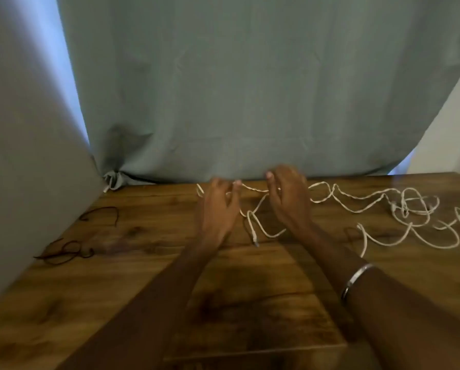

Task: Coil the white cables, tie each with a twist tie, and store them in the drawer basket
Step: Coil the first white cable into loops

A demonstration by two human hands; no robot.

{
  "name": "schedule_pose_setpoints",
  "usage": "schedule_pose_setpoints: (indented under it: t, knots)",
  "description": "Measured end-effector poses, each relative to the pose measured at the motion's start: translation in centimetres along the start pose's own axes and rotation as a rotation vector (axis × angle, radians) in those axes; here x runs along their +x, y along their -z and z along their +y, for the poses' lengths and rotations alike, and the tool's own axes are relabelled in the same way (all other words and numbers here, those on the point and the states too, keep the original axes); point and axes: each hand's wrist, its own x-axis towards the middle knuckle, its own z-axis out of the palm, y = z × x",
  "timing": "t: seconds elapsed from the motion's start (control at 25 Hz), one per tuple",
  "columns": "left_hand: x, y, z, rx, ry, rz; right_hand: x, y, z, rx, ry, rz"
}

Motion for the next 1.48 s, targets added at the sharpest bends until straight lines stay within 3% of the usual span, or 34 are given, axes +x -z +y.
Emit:
schedule_pose_setpoints:
  t: [0.08, 0.16, 0.2, 0.32, 0.44, 0.64, 0.72, 1.12, 1.36, 1.48]
  knots:
    - [-1.5, -2.9, -1.1, -0.102, 0.289, -0.253, -2.0, -1.3, 1.4, -0.087, -0.063, -0.063]
    - [-3.3, -4.9, -2.3, -0.152, 0.375, -0.435, -4.1, -2.0, 2.0, -0.185, -0.086, -0.181]
    - [-3.5, -5.6, -3.0, -0.206, 0.362, -0.449, -4.1, -2.4, 2.6, -0.188, -0.072, -0.213]
    - [-2.7, -5.9, -3.8, -0.536, 0.332, -0.414, -3.2, -2.5, 3.4, -0.094, -0.064, -0.296]
    - [-2.4, -5.1, -3.7, -0.805, 0.508, -0.338, -3.7, -2.4, 2.7, -0.057, -0.015, -0.376]
    - [-0.7, -2.9, -4.7, -1.047, 0.713, -0.093, -3.8, -1.6, 2.0, 0.127, 0.004, -0.516]
    - [-0.3, -2.6, -5.4, -1.123, 0.756, -0.014, -3.8, -1.6, 2.2, 0.151, 0.028, -0.473]
    - [-0.4, -1.5, -5.9, -1.191, 0.733, -0.020, -4.1, -1.9, 2.3, 0.378, -0.091, -0.363]
    - [-1.8, -2.1, -3.2, -0.995, 0.622, -0.300, -3.9, -1.9, -0.1, 0.524, 0.027, -0.431]
    - [-2.4, -2.4, -2.8, -0.948, 0.631, -0.605, -4.0, -1.8, -0.6, 0.576, -0.036, -0.381]
